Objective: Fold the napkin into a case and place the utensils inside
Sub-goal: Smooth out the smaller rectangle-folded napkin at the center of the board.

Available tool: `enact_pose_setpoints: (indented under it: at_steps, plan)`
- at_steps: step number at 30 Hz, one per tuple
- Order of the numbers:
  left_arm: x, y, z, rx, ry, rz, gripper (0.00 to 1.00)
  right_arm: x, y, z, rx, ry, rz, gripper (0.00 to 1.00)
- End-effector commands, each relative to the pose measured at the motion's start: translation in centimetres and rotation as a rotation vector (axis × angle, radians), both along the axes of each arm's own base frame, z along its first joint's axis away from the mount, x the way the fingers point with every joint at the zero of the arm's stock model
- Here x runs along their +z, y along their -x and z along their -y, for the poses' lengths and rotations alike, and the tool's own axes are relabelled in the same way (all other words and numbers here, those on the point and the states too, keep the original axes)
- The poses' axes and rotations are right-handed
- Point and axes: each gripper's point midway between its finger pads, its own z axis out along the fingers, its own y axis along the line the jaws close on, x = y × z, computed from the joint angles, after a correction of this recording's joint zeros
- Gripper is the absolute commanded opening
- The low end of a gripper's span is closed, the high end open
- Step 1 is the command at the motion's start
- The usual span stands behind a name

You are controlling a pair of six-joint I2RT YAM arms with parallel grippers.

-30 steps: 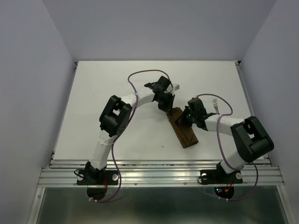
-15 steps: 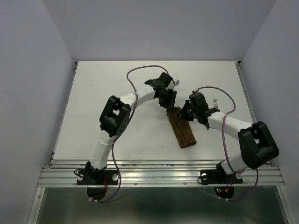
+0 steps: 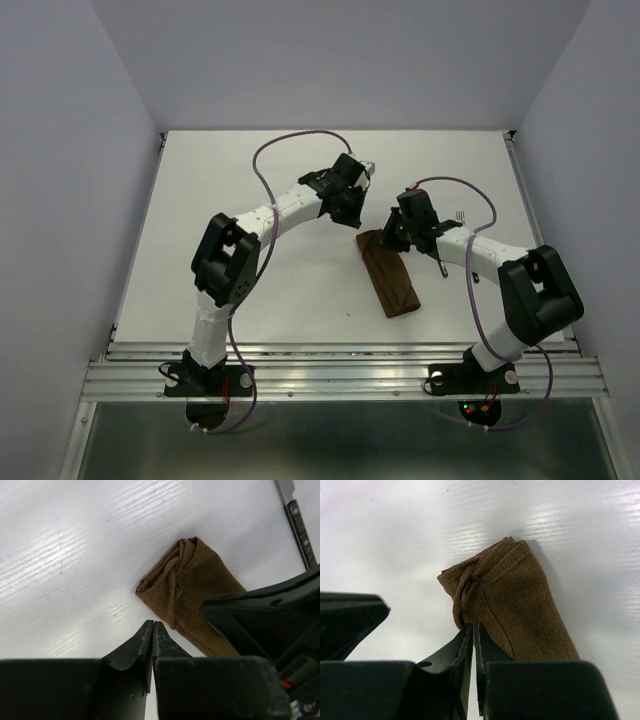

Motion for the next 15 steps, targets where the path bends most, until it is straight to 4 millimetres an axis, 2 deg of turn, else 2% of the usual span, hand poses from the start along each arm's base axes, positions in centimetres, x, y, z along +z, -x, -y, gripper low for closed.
enact_pose_setpoints:
  at_steps: [1,2,3,4,6,9,12,15]
  plan:
    - [4.7,-0.3,0.3,0.068,0.085,0.171,0.15,0.8,-1.1,-0.9,-0.003,-0.018,0.017,0.12]
    - [5.7,-0.3,0.1,0.083,0.101,0.198,0.18,0.8,-1.2,-0.5,-0.013,-0.019,0.015,0.12]
    - [4.9,0.3,-0.3,0.083,0.093,0.195,0.19,0.8,-1.2,-0.5,-0.016,-0.019,0.017,0.12]
    - [5.6,-0.1,-0.3,0.097,0.106,0.231,0.22,1.0,-1.1,-0.4,-0.011,-0.017,0.021,0.12]
    - [4.9,-0.3,-1.2,0.144,0.068,0.252,0.27,1.0,-1.2,0.1,-0.019,-0.014,0.024,0.12]
    - [3.7,-0.1,-1.1,0.131,0.029,0.257,0.34,0.9,-1.1,1.0,-0.033,-0.014,0.019,0.13]
    - [2.2,0.4,-0.5,0.094,0.008,0.236,0.35,0.8,-1.2,1.6,-0.042,-0.015,0.018,0.12]
    - [1.8,0.8,0.2,0.072,0.000,0.213,0.32,0.9,-1.0,1.6,-0.037,-0.015,0.018,0.12]
